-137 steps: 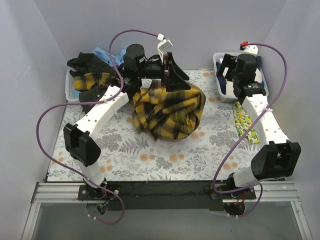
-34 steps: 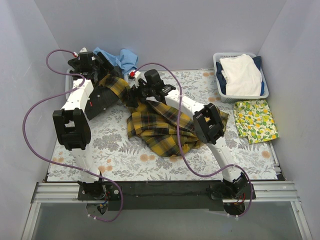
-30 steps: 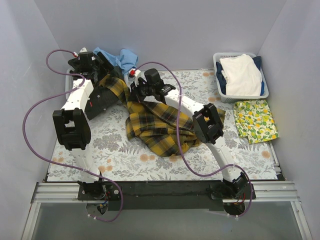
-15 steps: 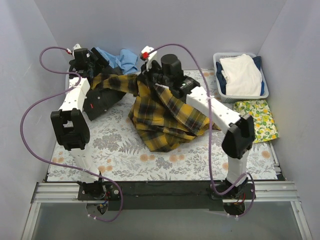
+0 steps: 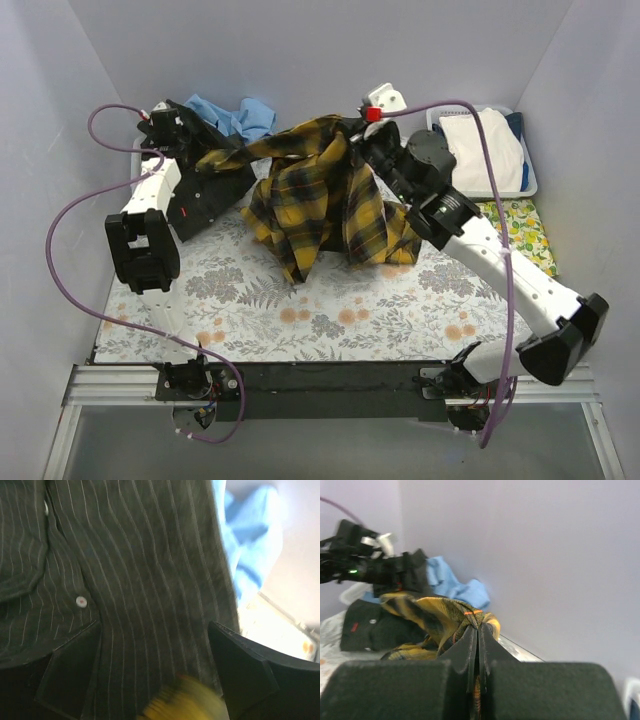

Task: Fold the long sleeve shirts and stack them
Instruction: Flatten the shirt out

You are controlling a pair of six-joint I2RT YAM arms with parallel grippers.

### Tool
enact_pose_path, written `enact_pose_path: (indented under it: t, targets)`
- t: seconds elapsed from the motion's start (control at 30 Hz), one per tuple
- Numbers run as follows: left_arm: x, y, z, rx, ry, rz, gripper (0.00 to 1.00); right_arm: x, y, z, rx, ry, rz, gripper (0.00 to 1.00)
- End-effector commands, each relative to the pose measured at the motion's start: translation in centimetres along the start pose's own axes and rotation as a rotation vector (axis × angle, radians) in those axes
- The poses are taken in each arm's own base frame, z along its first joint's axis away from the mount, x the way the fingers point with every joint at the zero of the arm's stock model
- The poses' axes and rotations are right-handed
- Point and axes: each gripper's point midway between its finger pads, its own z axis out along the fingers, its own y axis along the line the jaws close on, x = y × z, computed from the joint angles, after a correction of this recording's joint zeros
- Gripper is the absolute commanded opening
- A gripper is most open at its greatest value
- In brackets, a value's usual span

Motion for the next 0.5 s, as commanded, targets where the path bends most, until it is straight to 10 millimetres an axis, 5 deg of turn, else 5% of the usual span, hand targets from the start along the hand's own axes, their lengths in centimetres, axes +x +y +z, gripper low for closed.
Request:
enact_pose_path:
  t: [0.0, 0.17, 0.3, 0.47]
  targets:
    - [0.0, -1.1, -3.4, 0.067, 0.007, 0.066, 0.88, -4.3, -7.0, -5.9, 0.36, -0.101, -0.034, 0.01]
    - [2.5, -0.9, -5.3, 0.12, 0.055, 0.082, 0.88, -4.3, -9.0, -10.2, 0.466, -0.123, -0.03, 0.01]
    - [4.1, -0.2, -7.0, 0.12, 0.075, 0.103, 0.88, -1.4, -8.4, -10.0, 0.446, -0.038, -0.04, 0.01]
    - [6.1, 1.7, -6.8, 0.08, 0.114, 0.112, 0.79, 4.0, -6.2, -7.6, 0.355, 0.102, 0.019, 0.01]
